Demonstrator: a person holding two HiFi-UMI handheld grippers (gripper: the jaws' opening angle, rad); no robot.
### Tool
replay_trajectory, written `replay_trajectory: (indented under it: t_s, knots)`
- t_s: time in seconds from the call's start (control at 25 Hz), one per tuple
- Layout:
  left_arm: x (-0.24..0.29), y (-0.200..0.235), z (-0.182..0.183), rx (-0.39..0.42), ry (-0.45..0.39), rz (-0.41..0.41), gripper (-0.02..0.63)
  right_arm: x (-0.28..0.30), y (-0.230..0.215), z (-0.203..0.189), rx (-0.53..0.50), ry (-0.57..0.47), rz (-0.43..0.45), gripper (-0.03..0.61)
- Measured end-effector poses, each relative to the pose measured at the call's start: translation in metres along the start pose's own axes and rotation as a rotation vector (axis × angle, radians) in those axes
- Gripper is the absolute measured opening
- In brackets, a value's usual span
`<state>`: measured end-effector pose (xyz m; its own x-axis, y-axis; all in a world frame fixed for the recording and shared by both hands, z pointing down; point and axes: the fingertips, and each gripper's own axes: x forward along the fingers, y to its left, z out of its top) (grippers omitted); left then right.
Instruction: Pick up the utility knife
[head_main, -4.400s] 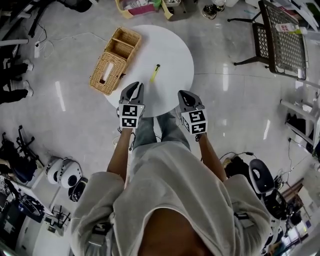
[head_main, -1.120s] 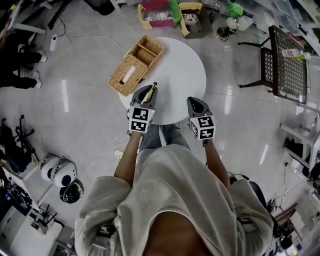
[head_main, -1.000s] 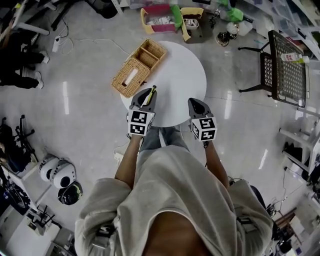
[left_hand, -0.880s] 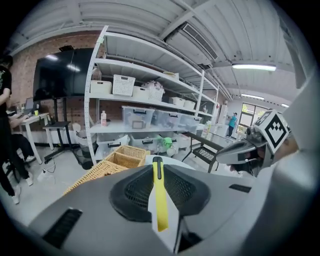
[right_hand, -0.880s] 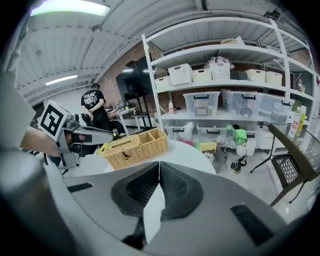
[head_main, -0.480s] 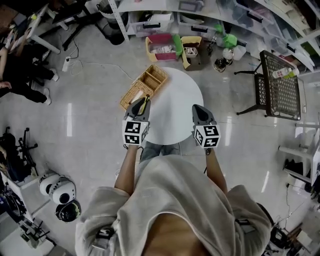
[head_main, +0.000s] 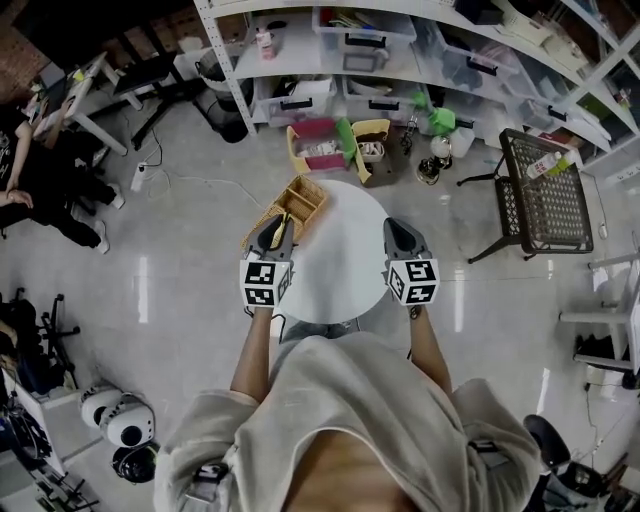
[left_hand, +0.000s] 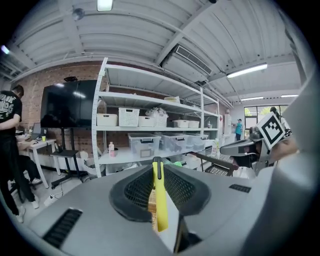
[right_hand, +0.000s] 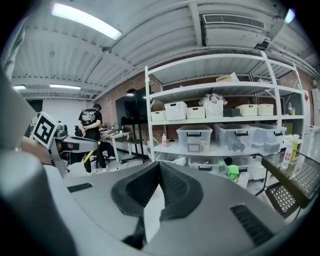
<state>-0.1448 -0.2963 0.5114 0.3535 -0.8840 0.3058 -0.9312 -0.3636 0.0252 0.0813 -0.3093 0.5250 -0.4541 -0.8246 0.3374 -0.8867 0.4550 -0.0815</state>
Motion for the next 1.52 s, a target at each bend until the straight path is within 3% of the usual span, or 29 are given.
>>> replay_trajectory:
  t_s: [0.44, 1.52]
  knots:
    - [0.010, 0.000, 0.038, 0.035, -0.078, -0.007, 0.074, -0.003, -0.014, 0.028, -0.011, -0.068, -0.032, 0.031]
    - [0.026, -0.001, 0.032, 0.033, -0.048, -0.037, 0.074, 0.008, -0.014, 0.027, -0.015, -0.038, -0.035, 0.031]
